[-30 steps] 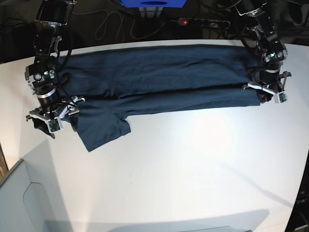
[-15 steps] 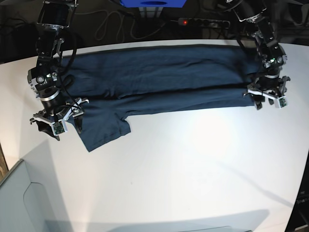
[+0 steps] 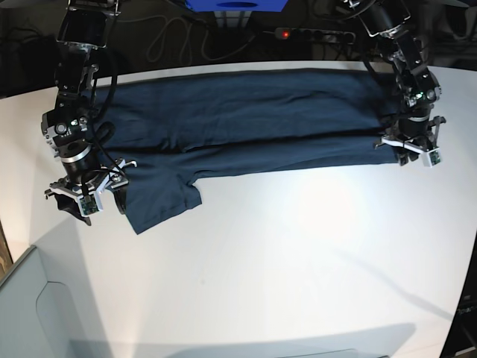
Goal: Fold the T-shirt properly
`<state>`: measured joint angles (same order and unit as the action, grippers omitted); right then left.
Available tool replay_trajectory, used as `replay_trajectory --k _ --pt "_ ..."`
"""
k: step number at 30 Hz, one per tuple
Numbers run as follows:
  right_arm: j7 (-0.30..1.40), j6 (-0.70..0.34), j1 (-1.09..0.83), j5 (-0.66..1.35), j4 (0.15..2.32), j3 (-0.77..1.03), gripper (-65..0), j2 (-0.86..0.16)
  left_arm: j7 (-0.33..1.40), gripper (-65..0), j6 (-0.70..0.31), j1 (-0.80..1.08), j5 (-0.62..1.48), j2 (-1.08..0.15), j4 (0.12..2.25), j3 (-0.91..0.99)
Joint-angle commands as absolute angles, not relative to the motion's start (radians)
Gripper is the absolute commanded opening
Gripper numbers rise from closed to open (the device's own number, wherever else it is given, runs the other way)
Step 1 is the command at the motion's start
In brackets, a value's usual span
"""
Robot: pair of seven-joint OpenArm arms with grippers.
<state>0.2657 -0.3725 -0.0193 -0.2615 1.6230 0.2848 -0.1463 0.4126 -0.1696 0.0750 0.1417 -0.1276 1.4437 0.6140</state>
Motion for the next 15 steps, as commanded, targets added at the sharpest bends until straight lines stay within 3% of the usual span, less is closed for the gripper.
replay_trajectory --k 1,4,15 --pt "0.239 -0.378 -0.004 -0.254 1.636 0.288 -21.8 -0.156 0.387 -52.9 -0.173 0.067 0.15 -0.139 1.465 0.618" --pt "0.239 -0.378 0.004 -0.254 1.636 0.288 -21.8 -0.156 0.387 -64.7 -0.171 0.067 0.15 -0.139 1.466 0.618" --pt "0.24 -0.378 0.087 -0.254 1.514 0.288 -21.6 -0.156 0.397 -65.0 -0.17 0.091 0.15 -0.104 1.567 0.645"
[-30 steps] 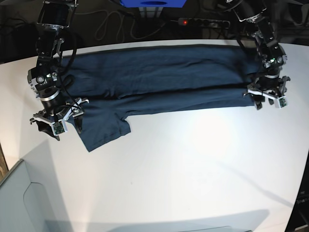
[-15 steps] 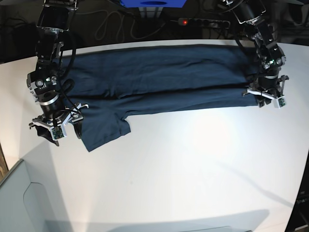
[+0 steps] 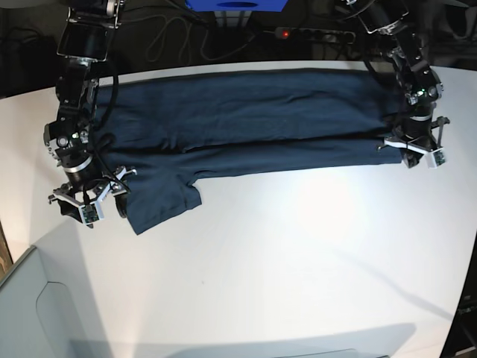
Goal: Fold the T-shirt properly
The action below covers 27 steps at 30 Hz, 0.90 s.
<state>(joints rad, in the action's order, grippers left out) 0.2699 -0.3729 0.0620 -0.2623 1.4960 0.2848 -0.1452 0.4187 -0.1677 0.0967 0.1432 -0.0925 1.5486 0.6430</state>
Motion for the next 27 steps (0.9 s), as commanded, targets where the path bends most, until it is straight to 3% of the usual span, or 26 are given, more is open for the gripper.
replay_trajectory --k 1,18,27 --pt "0.24 -0.378 0.099 -0.254 1.506 0.286 -21.8 -0.154 0.397 -65.0 -0.17 0.093 0.145 -0.096 1.589 0.647" --pt "0.329 -0.378 0.323 -0.252 1.129 0.219 -21.5 -0.156 0.398 -65.0 -0.17 0.116 0.14 -0.079 1.632 0.645" --pt "0.36 -0.378 0.331 -0.252 1.023 0.177 -22.1 -0.156 0.397 -65.0 -0.17 0.127 0.14 -0.079 1.632 0.647"
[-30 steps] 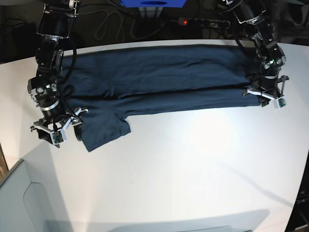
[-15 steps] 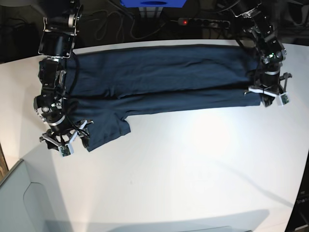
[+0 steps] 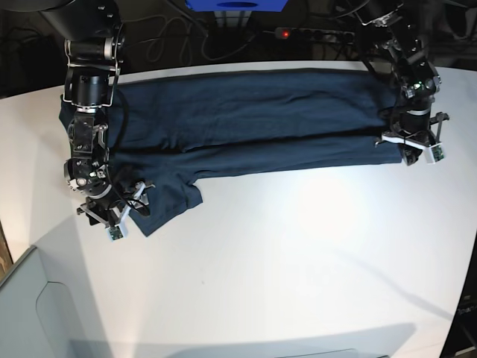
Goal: Fold the T-shirt properly
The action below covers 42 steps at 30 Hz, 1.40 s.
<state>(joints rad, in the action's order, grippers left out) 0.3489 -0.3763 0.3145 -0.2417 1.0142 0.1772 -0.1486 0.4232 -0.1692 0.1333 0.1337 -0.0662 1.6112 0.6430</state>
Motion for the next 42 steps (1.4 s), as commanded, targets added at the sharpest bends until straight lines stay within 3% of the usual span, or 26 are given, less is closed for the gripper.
replay_trajectory --k 1,3,5,12,19,33,42 --pt "0.36 -0.378 0.332 -0.251 1.007 0.177 -22.1 -0.156 0.397 -65.0 -0.17 0.127 0.14 -0.077 1.632 0.647" --pt "0.361 -0.378 0.34 -0.251 0.993 0.177 -22.8 -0.156 0.397 -65.0 -0.17 0.127 0.142 -0.077 1.632 0.645" --pt "0.361 -0.378 0.338 -0.251 0.983 0.177 -27.9 -0.156 0.397 -65.0 -0.17 0.128 0.142 -0.077 1.632 0.645" --pt "0.363 -0.378 0.338 -0.252 0.983 0.177 -65.0 -0.156 0.397 -65.0 -0.17 0.128 0.14 -0.077 1.632 0.645" --pt "0.363 -0.378 0.32 -0.249 1.043 0.183 -65.0 -0.156 0.397 -65.0 -0.17 0.128 0.143 -0.079 1.632 0.645" --pt "0.363 -0.378 0.007 -0.249 1.721 0.185 -64.9 -0.154 0.397 -65.0 -0.174 0.13 0.148 -0.085 1.682 0.645" --pt "0.357 -0.378 -0.245 -0.249 1.986 0.185 -64.9 -0.154 0.397 -65.0 -0.177 0.15 0.148 -0.087 1.704 0.645"
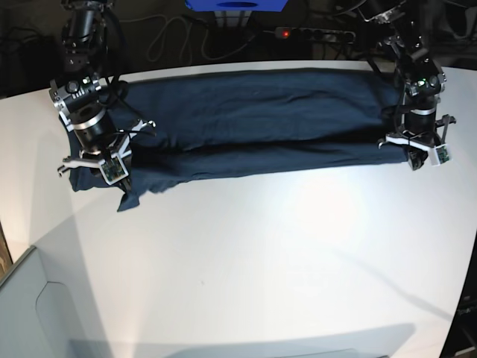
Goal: Fold the T-shirt properly
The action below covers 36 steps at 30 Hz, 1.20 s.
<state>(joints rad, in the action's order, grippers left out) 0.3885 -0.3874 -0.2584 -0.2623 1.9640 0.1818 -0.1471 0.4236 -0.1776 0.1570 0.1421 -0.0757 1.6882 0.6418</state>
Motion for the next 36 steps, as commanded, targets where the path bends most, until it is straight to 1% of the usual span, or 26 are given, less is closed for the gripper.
replay_trajectory --k 1,6,10,16,22,31,36 --pt "0.355 -0.378 -0.269 -0.249 2.008 0.185 -64.9 -0.154 0.397 -65.0 -0.177 0.15 0.148 -0.087 1.699 0.645" --pt "0.354 -0.378 -0.383 -0.249 2.055 0.186 -64.9 -0.154 0.387 -65.0 -0.177 0.163 0.15 -0.087 1.698 0.645" --pt "0.352 -0.378 -0.437 -0.249 2.055 0.188 -64.9 -0.154 0.387 -65.0 -0.177 0.163 0.15 -0.087 1.696 0.645" --pt "0.348 -0.378 -0.501 -0.249 2.055 0.24 -64.9 -0.154 0.386 -65.0 -0.179 0.179 0.15 -0.087 1.699 0.647" --pt "0.257 -0.378 -0.565 -0.249 2.055 0.282 -64.9 -0.154 0.386 -65.0 -0.179 0.209 0.15 -0.087 1.707 0.647" --pt "0.254 -0.378 -0.584 -0.249 2.049 0.285 -64.9 -0.154 0.386 -65.0 -0.179 0.239 0.151 -0.081 1.709 0.645" --pt "0.252 -0.378 -0.608 -0.249 2.052 0.317 -64.9 -0.154 0.384 -65.0 -0.179 0.26 0.151 -0.085 1.707 0.647"
